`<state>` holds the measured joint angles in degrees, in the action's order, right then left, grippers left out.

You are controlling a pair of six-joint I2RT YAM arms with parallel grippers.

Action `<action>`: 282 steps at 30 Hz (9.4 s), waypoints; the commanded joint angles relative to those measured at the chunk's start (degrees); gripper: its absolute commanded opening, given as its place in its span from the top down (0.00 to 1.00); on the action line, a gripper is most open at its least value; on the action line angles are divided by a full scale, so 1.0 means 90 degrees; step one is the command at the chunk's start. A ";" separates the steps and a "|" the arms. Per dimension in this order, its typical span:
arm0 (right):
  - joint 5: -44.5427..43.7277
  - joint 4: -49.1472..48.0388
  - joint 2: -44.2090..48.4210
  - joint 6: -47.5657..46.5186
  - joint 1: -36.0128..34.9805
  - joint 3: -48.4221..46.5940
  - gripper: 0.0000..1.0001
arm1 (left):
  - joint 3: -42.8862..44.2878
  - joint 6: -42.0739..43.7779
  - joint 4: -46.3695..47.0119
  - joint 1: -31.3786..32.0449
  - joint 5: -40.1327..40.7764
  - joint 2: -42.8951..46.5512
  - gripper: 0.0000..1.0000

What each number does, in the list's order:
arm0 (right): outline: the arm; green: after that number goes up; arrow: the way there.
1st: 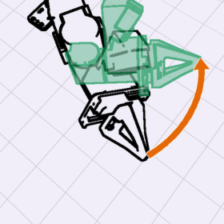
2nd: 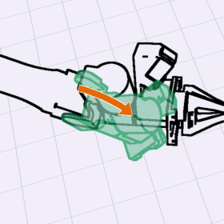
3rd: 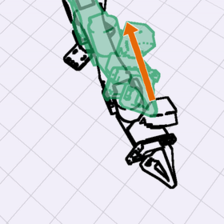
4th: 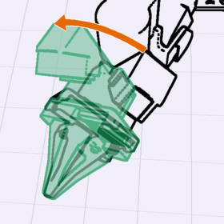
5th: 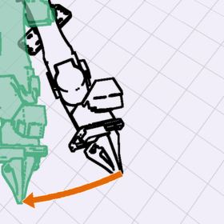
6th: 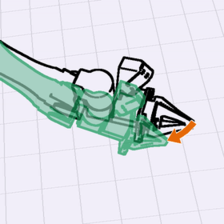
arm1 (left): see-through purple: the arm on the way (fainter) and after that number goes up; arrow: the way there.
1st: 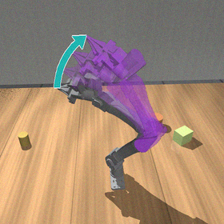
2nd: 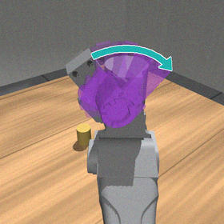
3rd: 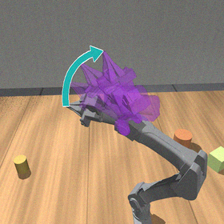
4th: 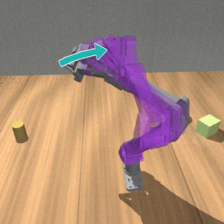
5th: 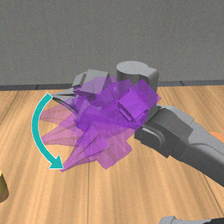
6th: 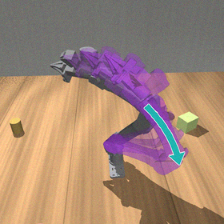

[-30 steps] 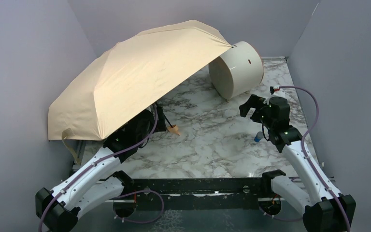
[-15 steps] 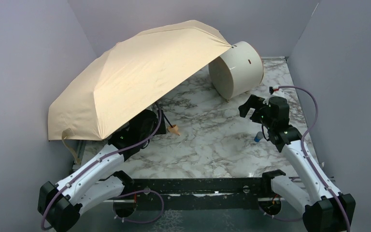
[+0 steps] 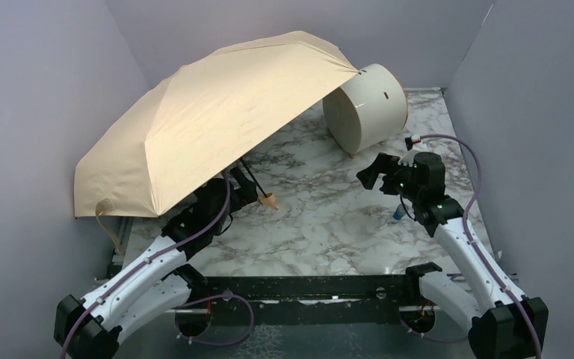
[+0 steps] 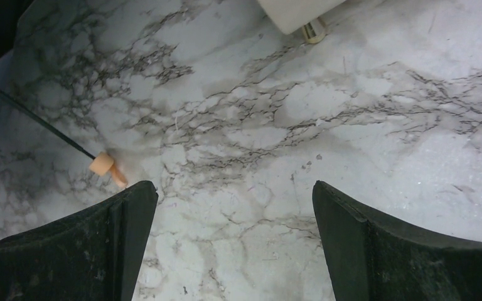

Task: Put away the umbrella

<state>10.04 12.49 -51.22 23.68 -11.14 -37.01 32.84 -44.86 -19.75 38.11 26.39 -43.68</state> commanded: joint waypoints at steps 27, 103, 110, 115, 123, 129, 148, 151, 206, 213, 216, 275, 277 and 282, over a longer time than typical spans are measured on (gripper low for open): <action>0.0615 0.0286 0.0881 -0.0211 0.0036 0.0451 0.00 | 0.0031 0.0513 0.4330 -0.2154 -0.2586 -0.3123 0.43; 0.3230 -0.2255 -0.0037 0.1513 0.0031 -0.1407 0.00 | 0.4675 0.3126 0.4041 -0.1420 -0.6608 -0.4266 1.00; 0.3329 -0.3805 -0.0978 0.2319 0.0031 -0.1940 0.00 | 0.4492 0.3100 0.4236 -0.1139 -0.6711 -0.4448 1.00; 0.2526 -0.5399 -0.1412 0.2584 -0.0340 -0.1764 0.00 | 0.4378 0.3050 0.4313 -0.1017 -0.6805 -0.4492 1.00; 0.2017 -0.5997 -0.2553 0.2019 -0.1138 -0.2801 0.00 | 0.4107 0.3083 0.4379 -0.0963 -0.6831 -0.4398 1.00; 0.1507 -0.6029 -0.3405 0.1637 -0.1406 -0.3513 0.05 | 0.3968 0.3089 0.4433 -0.0963 -0.6853 -0.4340 1.00; 0.1629 -0.5708 -0.4638 0.1385 -0.1425 -0.4799 0.68 | 0.3696 0.3031 0.4550 -0.0963 -0.6782 -0.4233 1.00; 0.1658 -0.5602 -0.4646 0.1392 -0.1428 -0.4950 0.83 | 0.3685 0.3014 0.4548 -0.0963 -0.6780 -0.4240 1.00; 0.4774 -0.7569 -0.5116 0.5932 -0.1371 -0.7914 0.99 | 0.5059 0.1183 0.6195 -0.0411 -0.8132 -0.3974 0.45; 0.4821 -0.7218 -0.4904 0.5528 -0.1370 -0.7814 0.99 | 0.5250 0.1099 0.6288 -0.0240 -0.8185 -0.4136 0.89; 0.4762 -0.6747 -0.4710 0.5091 -0.1370 -0.7639 0.99 | 0.5162 0.1162 0.6296 -0.0240 -0.8052 -0.4021 1.00; 0.0262 -0.5607 -0.4607 0.2712 -0.1945 -0.6565 0.24 | 0.6987 0.3136 0.1013 -0.0001 -0.3620 -0.3940 1.00; 0.0073 -0.5151 -0.4708 0.2790 -0.1940 -0.6850 0.25 | 0.6986 0.3145 0.1004 -0.0008 -0.3616 -0.3937 1.00; -0.0200 -0.4854 -0.4815 0.2798 -0.1943 -0.7107 0.26 | 0.6951 0.3161 0.0994 -0.0003 -0.3635 -0.3940 1.00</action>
<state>12.36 -33.12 -94.08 47.68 -28.42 -98.06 93.65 -17.67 -15.38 37.65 -6.90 -80.88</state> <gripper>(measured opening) 0.746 0.067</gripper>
